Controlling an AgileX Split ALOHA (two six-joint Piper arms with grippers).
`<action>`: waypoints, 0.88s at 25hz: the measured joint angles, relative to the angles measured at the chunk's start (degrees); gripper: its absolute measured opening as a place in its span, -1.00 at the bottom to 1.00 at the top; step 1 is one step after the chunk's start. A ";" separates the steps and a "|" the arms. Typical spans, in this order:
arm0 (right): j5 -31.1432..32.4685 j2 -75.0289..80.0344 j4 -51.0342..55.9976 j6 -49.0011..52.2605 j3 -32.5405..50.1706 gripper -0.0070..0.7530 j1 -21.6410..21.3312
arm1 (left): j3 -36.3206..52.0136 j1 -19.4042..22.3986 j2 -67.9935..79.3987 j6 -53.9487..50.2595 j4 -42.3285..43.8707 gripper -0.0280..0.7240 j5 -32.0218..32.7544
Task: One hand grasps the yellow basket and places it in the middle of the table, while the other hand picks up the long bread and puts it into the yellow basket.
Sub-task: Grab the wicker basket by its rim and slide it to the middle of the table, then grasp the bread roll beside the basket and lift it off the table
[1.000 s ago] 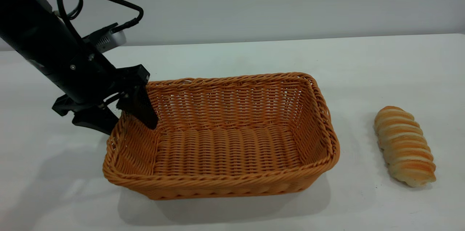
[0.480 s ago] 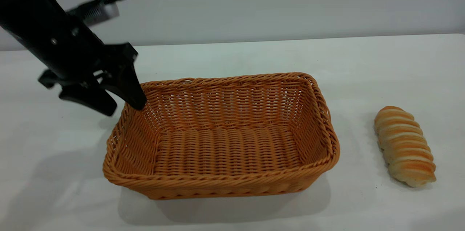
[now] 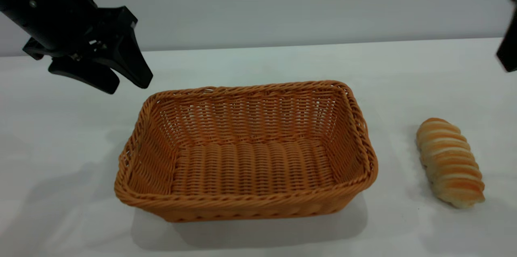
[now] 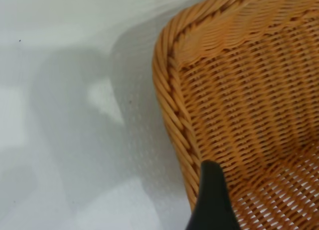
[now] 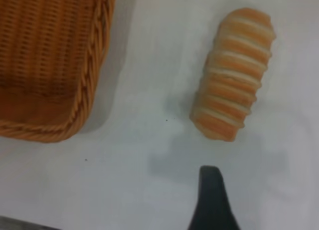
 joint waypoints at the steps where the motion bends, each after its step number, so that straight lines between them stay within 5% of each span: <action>1: 0.12 1.81 -0.04 0.00 -0.93 0.58 0.00 | 0.00 0.00 -0.21 0.00 0.00 0.63 0.19; 15: 0.26 22.20 -1.63 0.11 -9.12 0.59 0.00 | 0.00 0.00 -0.46 0.00 -0.04 0.63 2.16; 22: 5.13 32.79 -0.42 0.31 -16.59 0.59 -1.34 | 0.00 0.00 -3.75 0.00 0.08 0.63 2.25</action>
